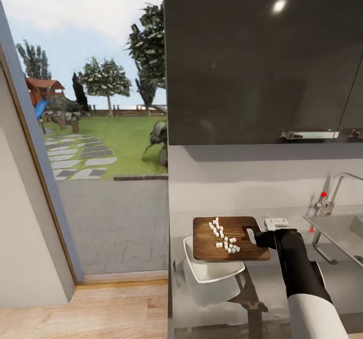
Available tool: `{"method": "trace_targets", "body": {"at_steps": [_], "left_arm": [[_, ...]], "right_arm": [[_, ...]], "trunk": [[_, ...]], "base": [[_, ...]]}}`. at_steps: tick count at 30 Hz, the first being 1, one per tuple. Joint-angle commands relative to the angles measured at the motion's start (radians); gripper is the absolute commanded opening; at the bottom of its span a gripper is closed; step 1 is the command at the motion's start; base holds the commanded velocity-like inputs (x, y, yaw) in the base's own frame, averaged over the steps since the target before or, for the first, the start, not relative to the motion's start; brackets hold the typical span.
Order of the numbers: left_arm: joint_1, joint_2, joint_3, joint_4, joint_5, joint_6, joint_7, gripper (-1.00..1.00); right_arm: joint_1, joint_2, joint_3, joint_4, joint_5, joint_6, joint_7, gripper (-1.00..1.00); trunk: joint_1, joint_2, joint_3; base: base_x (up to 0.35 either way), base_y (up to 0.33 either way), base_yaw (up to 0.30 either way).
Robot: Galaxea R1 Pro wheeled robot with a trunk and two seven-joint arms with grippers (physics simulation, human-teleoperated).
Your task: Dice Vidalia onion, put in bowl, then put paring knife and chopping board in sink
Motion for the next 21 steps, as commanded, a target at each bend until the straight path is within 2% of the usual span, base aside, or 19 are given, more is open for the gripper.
{"method": "trace_targets", "body": {"at_steps": [1,3,6,12,21], "left_arm": [[-0.001,0.005,-0.007,0.005,0.011,-0.009,-0.006,1.0],[-0.001,0.016,-0.007,0.005,0.011,-0.009,-0.006,1.0],[-0.001,0.019,-0.008,0.005,0.011,-0.009,-0.006,1.0],[-0.001,0.026,-0.008,0.005,0.011,-0.009,-0.006,1.0],[-0.001,0.027,-0.008,0.005,0.011,-0.009,-0.006,1.0]], "right_arm": [[-0.001,0.007,-0.009,-0.002,0.005,-0.001,0.016,-1.0],[-0.001,0.018,-0.015,-0.002,-0.008,-0.001,0.026,-1.0],[-0.001,0.035,-0.015,-0.003,-0.012,-0.004,0.028,-1.0],[-0.001,0.069,-0.016,-0.004,-0.052,-0.032,0.041,-1.0],[-0.001,0.071,-0.016,-0.004,-0.055,-0.055,0.041,-1.0]], "trunk": [[0.0,-0.001,0.0],[0.0,-0.001,0.0],[0.0,-0.001,0.0],[0.0,-0.001,0.0],[0.0,-0.001,0.0]], "base": [[0.0,0.0,0.0],[0.0,0.0,0.0],[0.0,0.0,0.0],[0.0,0.0,0.0],[0.0,0.0,0.0]]}}
